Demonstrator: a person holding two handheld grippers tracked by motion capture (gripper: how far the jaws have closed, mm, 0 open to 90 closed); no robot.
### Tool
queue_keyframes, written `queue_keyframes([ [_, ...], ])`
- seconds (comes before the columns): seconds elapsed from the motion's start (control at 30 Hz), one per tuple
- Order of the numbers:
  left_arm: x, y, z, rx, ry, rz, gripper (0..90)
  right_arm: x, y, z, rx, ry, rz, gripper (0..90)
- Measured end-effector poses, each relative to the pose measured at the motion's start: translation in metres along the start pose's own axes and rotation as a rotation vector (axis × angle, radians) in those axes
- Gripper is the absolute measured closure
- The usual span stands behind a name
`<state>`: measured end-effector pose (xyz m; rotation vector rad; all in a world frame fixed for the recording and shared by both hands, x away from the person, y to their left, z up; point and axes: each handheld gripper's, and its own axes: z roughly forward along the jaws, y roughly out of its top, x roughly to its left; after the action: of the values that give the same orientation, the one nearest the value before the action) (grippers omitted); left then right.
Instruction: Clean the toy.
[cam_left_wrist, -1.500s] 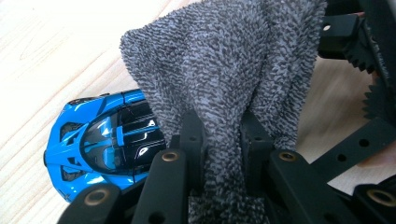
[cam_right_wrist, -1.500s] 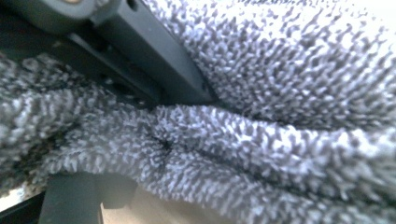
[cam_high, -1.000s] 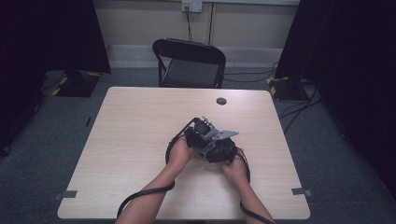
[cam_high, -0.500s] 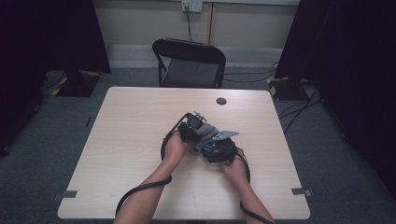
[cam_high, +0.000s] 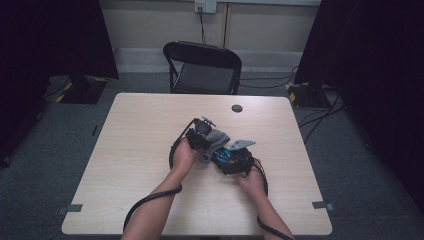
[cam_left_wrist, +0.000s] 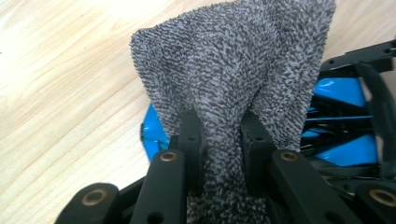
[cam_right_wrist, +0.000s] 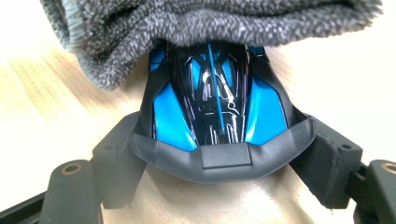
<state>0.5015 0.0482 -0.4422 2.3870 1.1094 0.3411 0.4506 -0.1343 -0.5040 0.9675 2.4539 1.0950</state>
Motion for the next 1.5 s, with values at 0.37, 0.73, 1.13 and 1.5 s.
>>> queue_keyframes([
  [0.37,0.009,-0.002,0.003,-0.003,0.007,-0.028,74.4,0.000,0.000,0.000,0.000,0.000,0.000,24.4],
  [0.73,0.020,-0.004,0.007,0.001,0.026,-0.058,74.3,0.000,0.000,0.000,0.000,-0.001,-0.001,24.4],
  [1.13,0.030,-0.003,0.011,0.010,0.046,-0.087,74.2,0.000,0.000,0.000,0.000,0.000,-0.001,24.4],
  [1.5,0.039,-0.005,0.013,0.020,0.069,-0.104,74.3,0.000,0.000,0.000,0.001,0.000,-0.001,24.4],
])
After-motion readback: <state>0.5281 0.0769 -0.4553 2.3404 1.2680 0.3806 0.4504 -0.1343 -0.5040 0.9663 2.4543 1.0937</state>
